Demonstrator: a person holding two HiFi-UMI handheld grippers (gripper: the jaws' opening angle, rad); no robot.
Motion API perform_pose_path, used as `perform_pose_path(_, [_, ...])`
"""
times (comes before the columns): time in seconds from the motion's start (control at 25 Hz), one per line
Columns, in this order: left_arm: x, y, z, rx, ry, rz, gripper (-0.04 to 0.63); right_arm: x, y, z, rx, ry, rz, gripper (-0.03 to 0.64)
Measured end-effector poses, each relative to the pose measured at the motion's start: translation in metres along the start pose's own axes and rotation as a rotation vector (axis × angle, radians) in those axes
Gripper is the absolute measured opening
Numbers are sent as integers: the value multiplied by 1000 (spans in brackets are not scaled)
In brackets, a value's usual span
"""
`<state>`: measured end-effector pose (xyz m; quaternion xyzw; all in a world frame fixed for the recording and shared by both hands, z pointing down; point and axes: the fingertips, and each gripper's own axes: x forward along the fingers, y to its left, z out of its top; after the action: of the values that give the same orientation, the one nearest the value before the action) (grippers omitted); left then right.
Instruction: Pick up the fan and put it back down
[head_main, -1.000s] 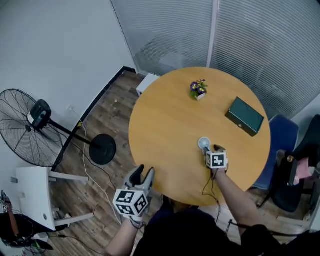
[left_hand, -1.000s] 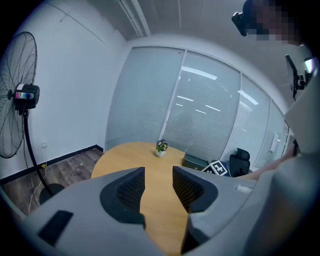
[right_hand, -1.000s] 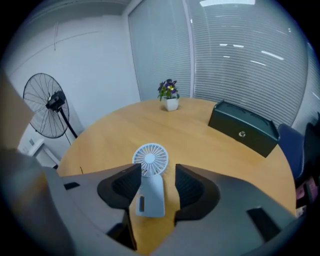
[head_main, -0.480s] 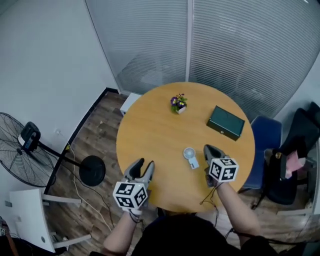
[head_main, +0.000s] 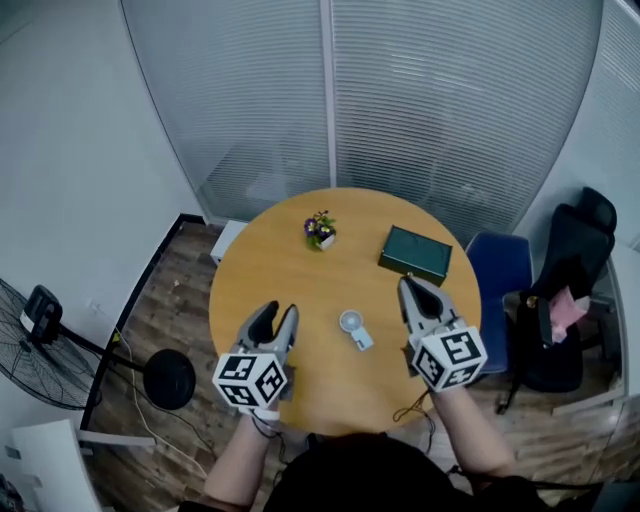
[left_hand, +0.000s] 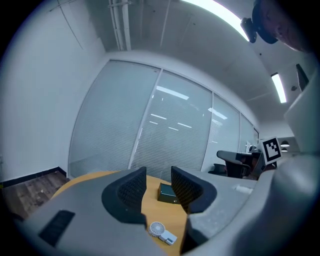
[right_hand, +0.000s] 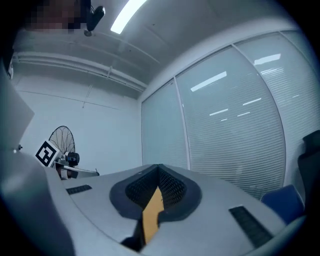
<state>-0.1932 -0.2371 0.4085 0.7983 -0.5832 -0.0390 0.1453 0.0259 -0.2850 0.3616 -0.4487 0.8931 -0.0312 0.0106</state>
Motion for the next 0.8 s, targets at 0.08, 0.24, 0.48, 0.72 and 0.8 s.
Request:
perform_pose_path(0.08, [4,-10,8,4,-15,-23,152,-10,-1,17,-15,-39,-18,5])
perform_pose_path(0.24, [7,-24,18,20,-34,-58,150,-25,-3,38,-38,-89,-49,5])
perform_pose_path(0.48, [8,-40,27,73,-44,-82,150,-37,-4,43,-50,-95,-79,5])
perform_pose_path(0.72, [7,-45,23,70,-40,-98,149,-41,-5,37,-52,-88,-93,5])
perform_pose_path(0.8, [5,-44,18,65,-29,-95,149,-42,-5,35,-52,-83,-93,5])
